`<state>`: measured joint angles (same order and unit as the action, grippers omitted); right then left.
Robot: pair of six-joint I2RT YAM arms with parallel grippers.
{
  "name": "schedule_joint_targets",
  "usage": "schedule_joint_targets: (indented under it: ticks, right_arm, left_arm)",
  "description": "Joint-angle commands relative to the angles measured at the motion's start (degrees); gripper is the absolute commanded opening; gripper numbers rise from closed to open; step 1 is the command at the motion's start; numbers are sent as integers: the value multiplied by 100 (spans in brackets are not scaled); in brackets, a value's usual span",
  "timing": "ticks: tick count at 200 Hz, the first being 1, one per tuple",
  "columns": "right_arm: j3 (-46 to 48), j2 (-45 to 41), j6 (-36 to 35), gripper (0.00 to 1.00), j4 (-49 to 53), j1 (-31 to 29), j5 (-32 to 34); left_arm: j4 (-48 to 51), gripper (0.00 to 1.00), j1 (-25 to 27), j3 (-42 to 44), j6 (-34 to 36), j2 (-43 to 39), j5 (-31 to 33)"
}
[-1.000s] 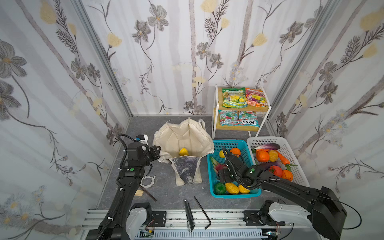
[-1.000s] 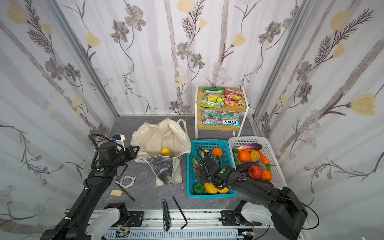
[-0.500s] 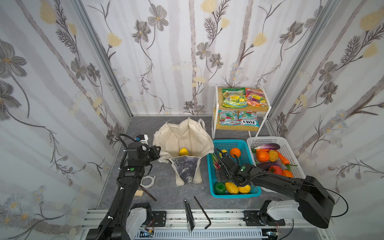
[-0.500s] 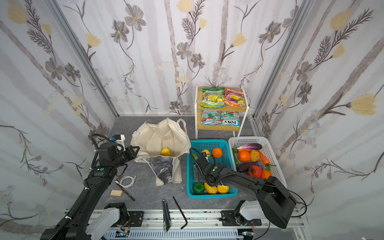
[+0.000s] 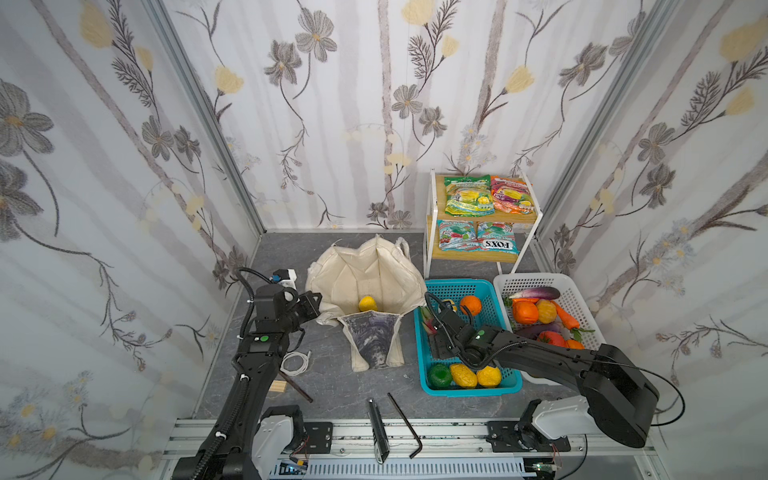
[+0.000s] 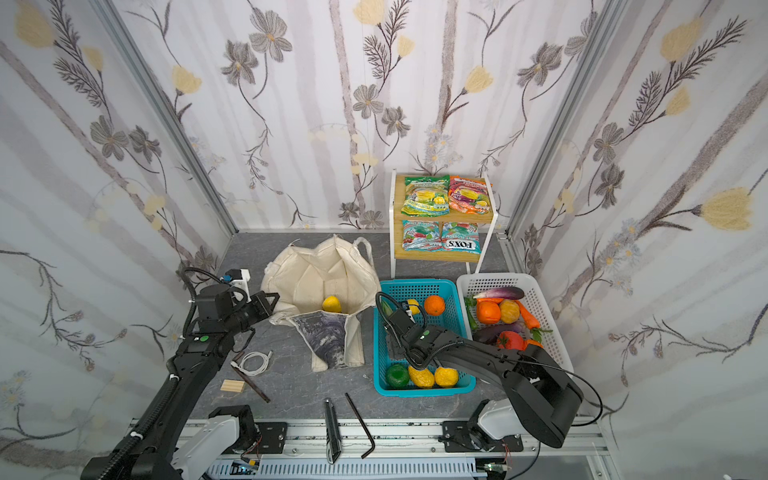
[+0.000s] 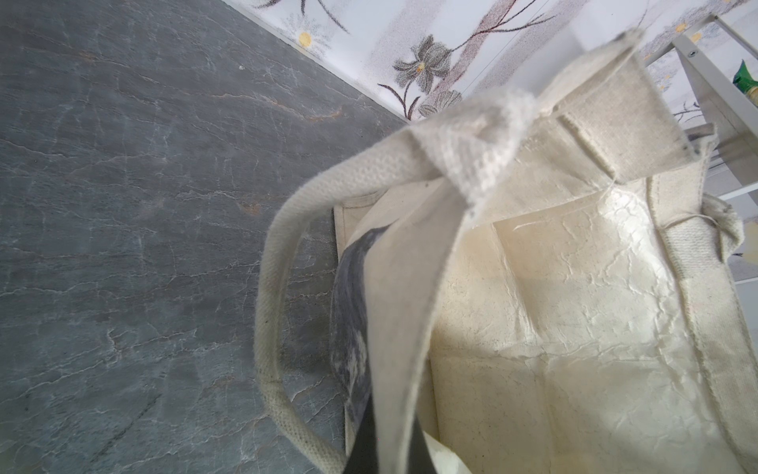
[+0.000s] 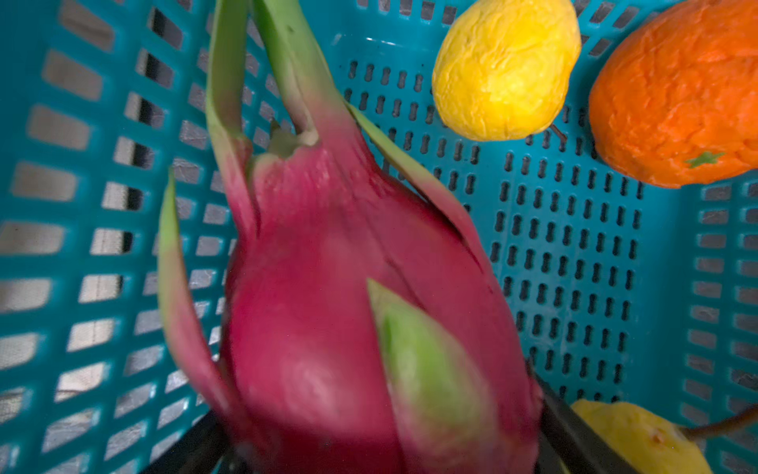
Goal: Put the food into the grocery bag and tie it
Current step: 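Lift the dragon fruit with the right gripper and carry it over the bag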
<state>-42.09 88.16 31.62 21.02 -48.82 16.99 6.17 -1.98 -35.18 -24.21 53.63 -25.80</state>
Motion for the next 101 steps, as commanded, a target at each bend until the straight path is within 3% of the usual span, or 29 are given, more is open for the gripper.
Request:
schedule_joint_targets:
  ticks: [1, 45, 75, 101]
  right_arm:
    - [-10, -241, 139, 81, -5, 4, 134]
    - [27, -806, 316, 81, 331, 138, 63]
    - [-63, -1319, 335, 80, 641, 535, 68]
    - [-604, -1771, 214, 79, 983, 683, 283]
  left_arm:
    - [-196, 0, -13, 2, -5, -10, -57]
    - [-196, 0, -13, 7, -14, -10, -63]
    - [-196, 0, -13, 3, -14, -10, -74]
    - [-196, 0, -13, 2, -22, -19, -83]
